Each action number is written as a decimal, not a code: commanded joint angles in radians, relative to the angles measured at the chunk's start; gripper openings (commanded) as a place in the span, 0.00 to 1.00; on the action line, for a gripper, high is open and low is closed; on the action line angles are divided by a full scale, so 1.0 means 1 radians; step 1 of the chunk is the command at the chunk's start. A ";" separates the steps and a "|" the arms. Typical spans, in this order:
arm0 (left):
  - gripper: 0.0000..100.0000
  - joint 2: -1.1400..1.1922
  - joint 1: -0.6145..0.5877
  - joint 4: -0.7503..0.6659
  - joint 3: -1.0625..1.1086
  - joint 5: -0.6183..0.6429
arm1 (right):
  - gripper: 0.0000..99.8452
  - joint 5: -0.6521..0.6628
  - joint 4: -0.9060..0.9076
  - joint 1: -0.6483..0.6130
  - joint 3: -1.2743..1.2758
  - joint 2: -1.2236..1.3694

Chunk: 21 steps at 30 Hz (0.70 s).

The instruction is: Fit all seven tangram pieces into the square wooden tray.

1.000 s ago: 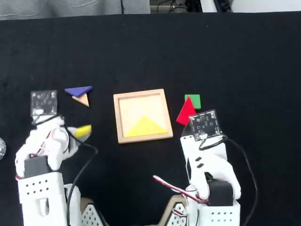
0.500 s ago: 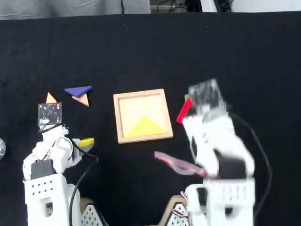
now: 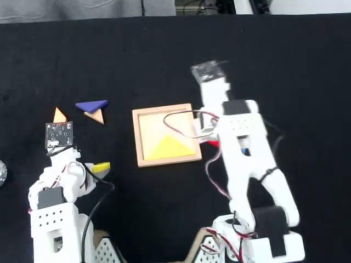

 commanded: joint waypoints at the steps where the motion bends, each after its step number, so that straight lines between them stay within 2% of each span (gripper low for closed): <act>1: 0.40 -0.011 -0.010 -0.015 -0.008 0.002 | 0.19 -0.011 -0.040 -0.020 -0.054 0.013; 6: 0.40 -0.011 -0.010 -0.015 -0.008 0.002 | 0.32 0.018 -0.114 0.017 0.016 0.064; 8: 0.40 -0.011 -0.010 -0.017 -0.008 0.002 | 0.32 0.074 -0.124 0.017 0.038 0.082; 21: 0.40 -0.011 -0.010 -0.017 -0.008 0.002 | 0.31 0.074 -0.196 0.060 0.071 0.179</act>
